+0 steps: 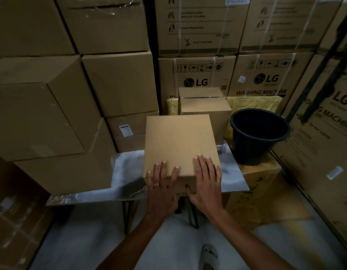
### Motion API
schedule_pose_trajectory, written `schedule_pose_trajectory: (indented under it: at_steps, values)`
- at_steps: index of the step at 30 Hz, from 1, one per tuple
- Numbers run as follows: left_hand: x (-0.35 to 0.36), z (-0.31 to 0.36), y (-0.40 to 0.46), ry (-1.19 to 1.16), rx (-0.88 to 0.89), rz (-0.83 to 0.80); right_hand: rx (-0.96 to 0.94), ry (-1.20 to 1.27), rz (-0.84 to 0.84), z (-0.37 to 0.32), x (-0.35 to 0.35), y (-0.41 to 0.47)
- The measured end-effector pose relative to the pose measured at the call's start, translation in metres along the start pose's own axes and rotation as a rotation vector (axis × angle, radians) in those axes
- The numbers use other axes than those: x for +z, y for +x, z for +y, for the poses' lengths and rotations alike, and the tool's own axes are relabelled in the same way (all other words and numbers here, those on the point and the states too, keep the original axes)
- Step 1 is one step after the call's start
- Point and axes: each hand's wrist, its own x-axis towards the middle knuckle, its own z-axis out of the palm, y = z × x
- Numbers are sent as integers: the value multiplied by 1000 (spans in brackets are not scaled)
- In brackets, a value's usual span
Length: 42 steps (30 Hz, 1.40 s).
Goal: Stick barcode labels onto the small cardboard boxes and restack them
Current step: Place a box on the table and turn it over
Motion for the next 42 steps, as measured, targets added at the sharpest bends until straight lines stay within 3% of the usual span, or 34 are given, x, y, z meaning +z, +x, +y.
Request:
schedule_pose_trajectory:
  at_steps: [3, 7, 17, 23, 27, 31, 35, 40, 42]
  values:
    - [10, 5, -26, 22, 5, 75, -23, 3, 81, -6, 1, -28]
    - [16, 17, -50, -5, -40, 27, -32, 2, 79, -6, 7, -52]
    - [29, 13, -67, -100, -148, -309, -17, 71, -243, 13, 61, -81]
    - [34, 5, -57, -83, -176, -386, 47, 95, -387, 23, 74, -67]
    - [29, 2, -55, -97, -161, -326, 61, 133, -411, 28, 64, -56]
    - [12, -7, -36, -256, -206, -111, 24, 338, -149, 10, 23, -31]
    - [-7, -21, 9, -308, -288, 32, -62, 324, 58, -20, -12, 17]
    - [-11, -36, 34, -217, -284, -54, -63, 180, -107, -34, 10, 36]
    - [-15, -32, 33, -288, -268, -36, -106, 129, -170, -26, 22, 33]
